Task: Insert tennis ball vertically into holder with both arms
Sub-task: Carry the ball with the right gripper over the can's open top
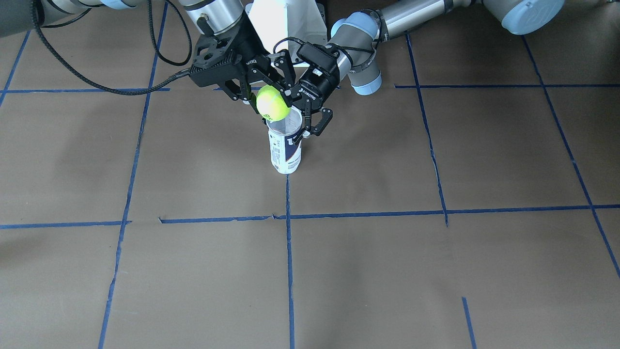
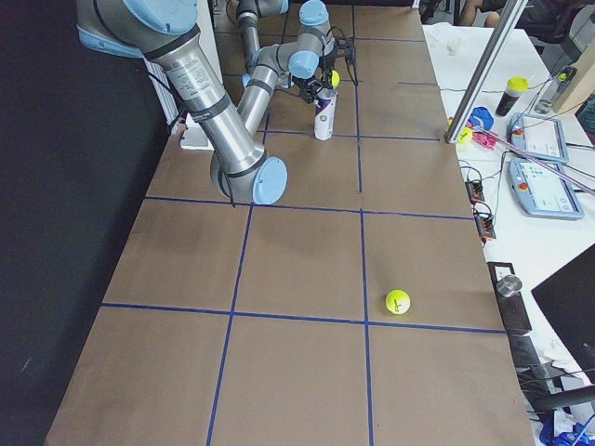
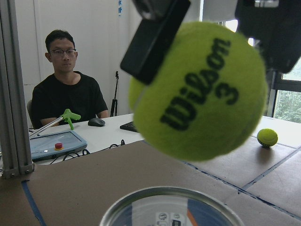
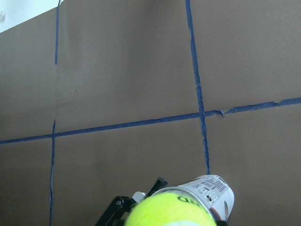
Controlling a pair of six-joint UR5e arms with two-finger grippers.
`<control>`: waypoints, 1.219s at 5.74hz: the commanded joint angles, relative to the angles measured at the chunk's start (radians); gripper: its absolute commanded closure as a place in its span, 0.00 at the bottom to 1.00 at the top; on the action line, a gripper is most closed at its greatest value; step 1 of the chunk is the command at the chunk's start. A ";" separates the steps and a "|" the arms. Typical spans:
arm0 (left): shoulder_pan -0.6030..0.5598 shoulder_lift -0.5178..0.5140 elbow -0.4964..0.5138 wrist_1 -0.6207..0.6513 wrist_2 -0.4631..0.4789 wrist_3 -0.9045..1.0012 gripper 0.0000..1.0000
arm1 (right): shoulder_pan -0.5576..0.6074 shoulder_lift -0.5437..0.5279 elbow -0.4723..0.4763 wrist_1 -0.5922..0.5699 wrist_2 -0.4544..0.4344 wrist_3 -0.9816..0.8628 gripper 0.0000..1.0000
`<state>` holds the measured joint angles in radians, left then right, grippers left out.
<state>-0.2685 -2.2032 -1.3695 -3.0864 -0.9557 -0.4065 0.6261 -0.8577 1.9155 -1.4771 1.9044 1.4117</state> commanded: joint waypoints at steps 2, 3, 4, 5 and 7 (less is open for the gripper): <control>0.000 0.000 0.003 0.000 0.000 0.000 0.16 | -0.031 0.003 -0.012 0.000 -0.053 0.004 0.70; 0.000 0.000 0.004 0.000 0.000 0.000 0.17 | -0.032 0.003 -0.019 0.001 -0.053 0.004 0.31; 0.000 0.000 0.004 0.000 0.000 0.000 0.17 | -0.034 0.005 -0.023 0.001 -0.053 0.004 0.17; -0.001 0.000 0.004 0.000 0.002 0.000 0.17 | -0.034 0.008 -0.026 0.001 -0.056 0.003 0.04; 0.000 0.003 0.004 -0.002 0.002 0.000 0.16 | -0.036 0.009 -0.027 0.001 -0.054 -0.002 0.01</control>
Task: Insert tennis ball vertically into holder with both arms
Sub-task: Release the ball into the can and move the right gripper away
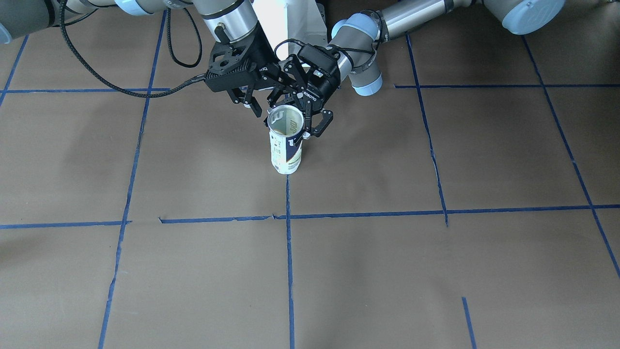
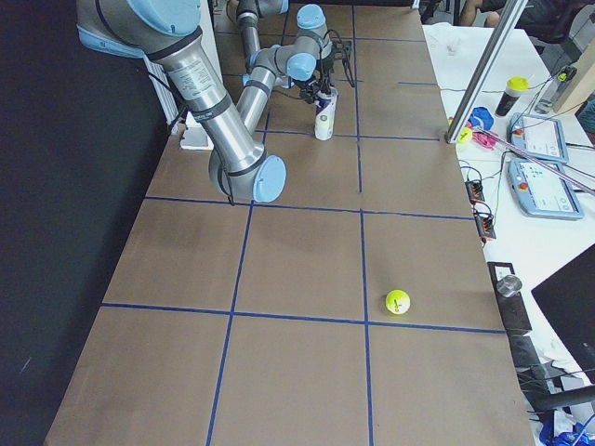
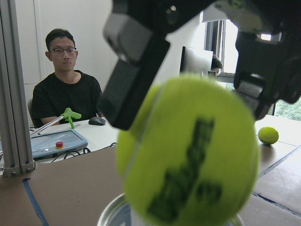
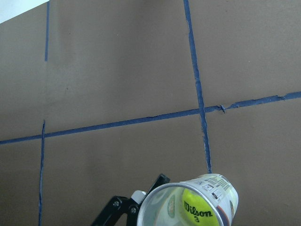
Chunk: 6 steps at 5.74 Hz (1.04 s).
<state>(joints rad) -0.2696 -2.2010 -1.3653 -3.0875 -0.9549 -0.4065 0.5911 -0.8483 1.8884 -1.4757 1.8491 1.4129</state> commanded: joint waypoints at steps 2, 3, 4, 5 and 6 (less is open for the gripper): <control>0.000 0.001 0.000 -0.002 0.001 0.000 0.16 | 0.097 -0.107 0.008 0.000 0.044 -0.122 0.01; 0.001 0.000 -0.001 -0.002 -0.001 0.000 0.16 | 0.171 -0.185 0.008 0.011 0.056 -0.222 0.01; 0.001 0.000 -0.002 -0.002 -0.001 0.000 0.15 | 0.244 -0.271 0.003 0.009 0.056 -0.350 0.01; 0.001 0.001 -0.002 -0.002 -0.001 -0.002 0.15 | 0.321 -0.373 -0.021 0.011 0.047 -0.546 0.01; 0.001 0.001 -0.002 -0.002 0.001 -0.002 0.15 | 0.396 -0.400 -0.134 0.064 0.042 -0.692 0.01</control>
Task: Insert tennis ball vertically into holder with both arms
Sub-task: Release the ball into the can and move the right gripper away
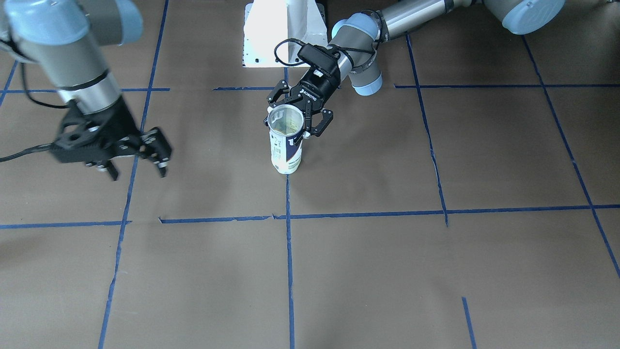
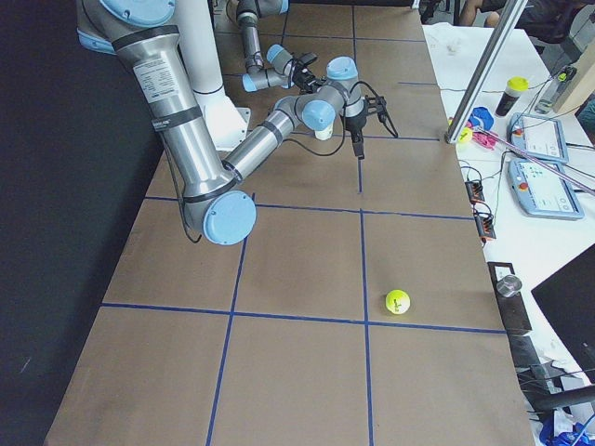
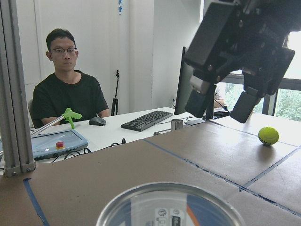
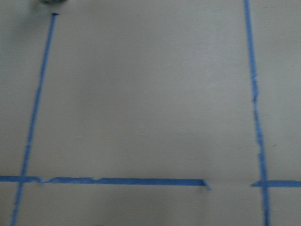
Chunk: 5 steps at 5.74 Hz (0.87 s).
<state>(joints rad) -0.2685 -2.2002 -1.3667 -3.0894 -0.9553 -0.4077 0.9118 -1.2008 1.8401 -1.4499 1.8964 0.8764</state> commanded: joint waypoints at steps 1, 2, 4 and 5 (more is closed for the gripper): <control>0.000 0.002 0.000 0.000 0.001 -0.002 0.15 | 0.138 -0.086 -0.237 0.236 -0.011 -0.201 0.01; 0.002 0.002 0.000 0.000 0.001 -0.002 0.15 | 0.203 -0.088 -0.416 0.422 -0.011 -0.350 0.02; 0.000 0.005 0.000 0.000 0.001 0.000 0.15 | 0.323 -0.077 -0.646 0.520 -0.040 -0.548 0.02; 0.000 0.004 0.000 0.000 0.001 0.000 0.15 | 0.325 -0.077 -0.665 0.519 -0.081 -0.547 0.01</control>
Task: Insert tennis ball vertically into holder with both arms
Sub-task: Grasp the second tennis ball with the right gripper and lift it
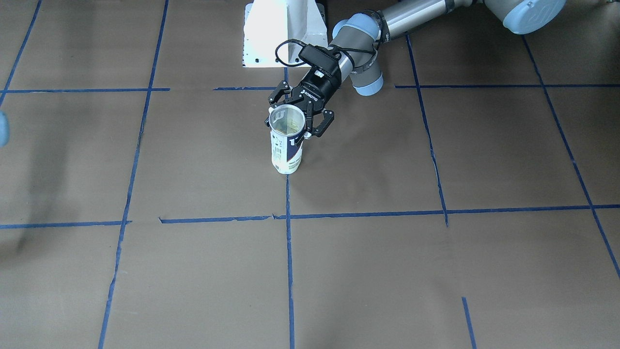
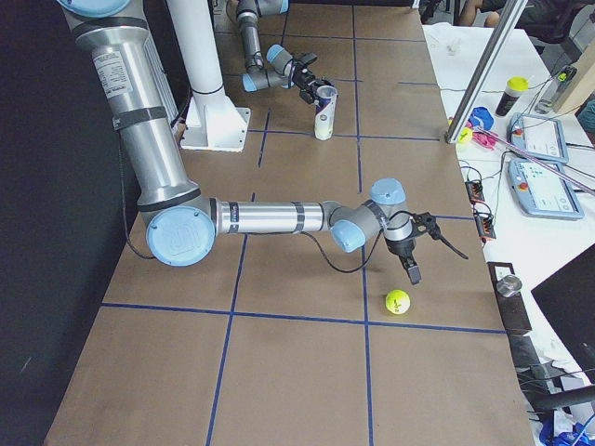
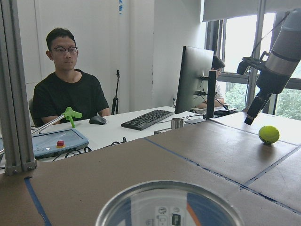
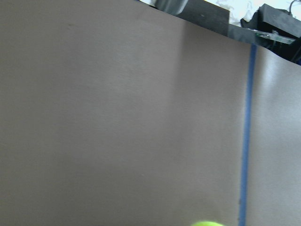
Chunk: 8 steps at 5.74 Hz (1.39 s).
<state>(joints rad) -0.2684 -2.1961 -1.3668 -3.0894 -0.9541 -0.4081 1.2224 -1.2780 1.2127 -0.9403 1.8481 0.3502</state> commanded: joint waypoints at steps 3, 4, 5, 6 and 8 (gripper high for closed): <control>0.000 0.002 -0.002 0.000 0.000 0.000 0.15 | 0.006 0.039 -0.103 0.008 -0.021 0.026 0.01; 0.000 0.003 0.000 0.000 0.000 0.000 0.15 | 0.000 0.039 -0.114 0.008 -0.021 0.035 0.01; 0.000 0.003 0.000 0.000 0.000 0.000 0.15 | -0.012 0.035 -0.142 0.008 -0.020 0.032 0.01; 0.000 0.003 0.000 0.000 0.000 0.000 0.15 | -0.033 0.035 -0.150 0.008 -0.020 0.032 0.01; 0.000 0.003 0.000 0.000 0.000 0.000 0.15 | -0.067 0.034 -0.168 0.006 -0.021 0.027 0.01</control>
<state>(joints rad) -0.2684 -2.1936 -1.3668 -3.0894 -0.9541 -0.4080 1.1686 -1.2424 1.0555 -0.9338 1.8273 0.3799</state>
